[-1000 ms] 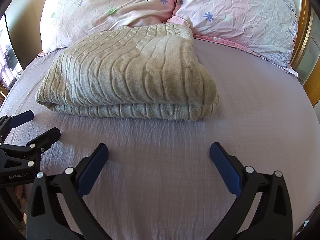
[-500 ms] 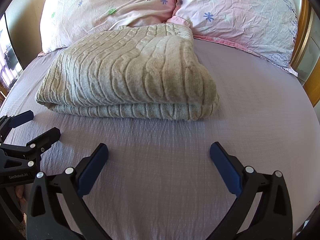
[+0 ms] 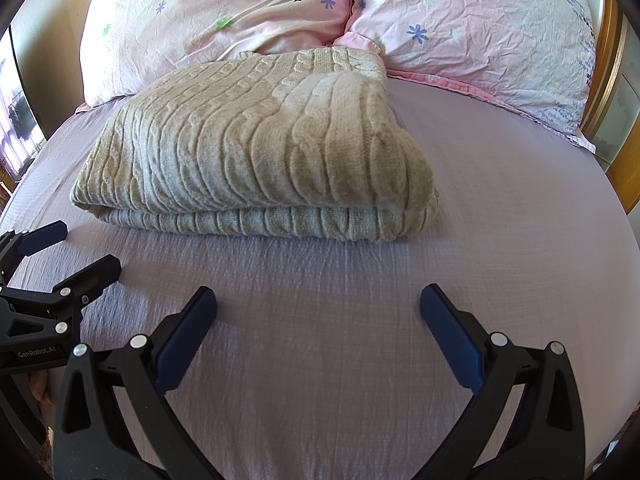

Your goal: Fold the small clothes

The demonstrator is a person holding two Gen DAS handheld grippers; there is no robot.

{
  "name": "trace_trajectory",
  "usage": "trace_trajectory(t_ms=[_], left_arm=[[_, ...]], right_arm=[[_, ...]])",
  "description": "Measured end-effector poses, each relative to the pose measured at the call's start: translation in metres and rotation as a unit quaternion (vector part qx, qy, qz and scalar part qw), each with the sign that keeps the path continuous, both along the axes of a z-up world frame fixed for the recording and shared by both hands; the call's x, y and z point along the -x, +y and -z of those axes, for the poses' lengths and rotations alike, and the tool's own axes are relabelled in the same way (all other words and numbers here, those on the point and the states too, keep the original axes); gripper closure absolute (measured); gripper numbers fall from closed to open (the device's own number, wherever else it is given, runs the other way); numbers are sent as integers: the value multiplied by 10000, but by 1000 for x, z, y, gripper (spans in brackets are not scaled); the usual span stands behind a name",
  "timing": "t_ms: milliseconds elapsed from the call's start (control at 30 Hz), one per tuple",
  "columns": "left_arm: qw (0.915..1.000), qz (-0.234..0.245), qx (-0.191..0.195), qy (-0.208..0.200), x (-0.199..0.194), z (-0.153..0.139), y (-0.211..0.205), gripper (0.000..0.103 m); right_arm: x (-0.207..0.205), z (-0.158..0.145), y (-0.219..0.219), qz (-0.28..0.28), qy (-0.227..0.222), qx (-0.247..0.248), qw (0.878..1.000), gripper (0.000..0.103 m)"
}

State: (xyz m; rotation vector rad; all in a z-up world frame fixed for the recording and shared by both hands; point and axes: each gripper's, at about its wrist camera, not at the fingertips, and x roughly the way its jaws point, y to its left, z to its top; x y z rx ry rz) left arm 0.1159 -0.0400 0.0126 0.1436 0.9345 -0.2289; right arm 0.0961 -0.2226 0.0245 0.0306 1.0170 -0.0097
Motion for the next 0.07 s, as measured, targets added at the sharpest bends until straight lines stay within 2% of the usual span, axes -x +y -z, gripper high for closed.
trace_trajectory(t_ms=[67], left_arm=[[10000,0,0,0,0,0,0,1]], right_arm=[[0,0,0,1,0,0,10000,2]])
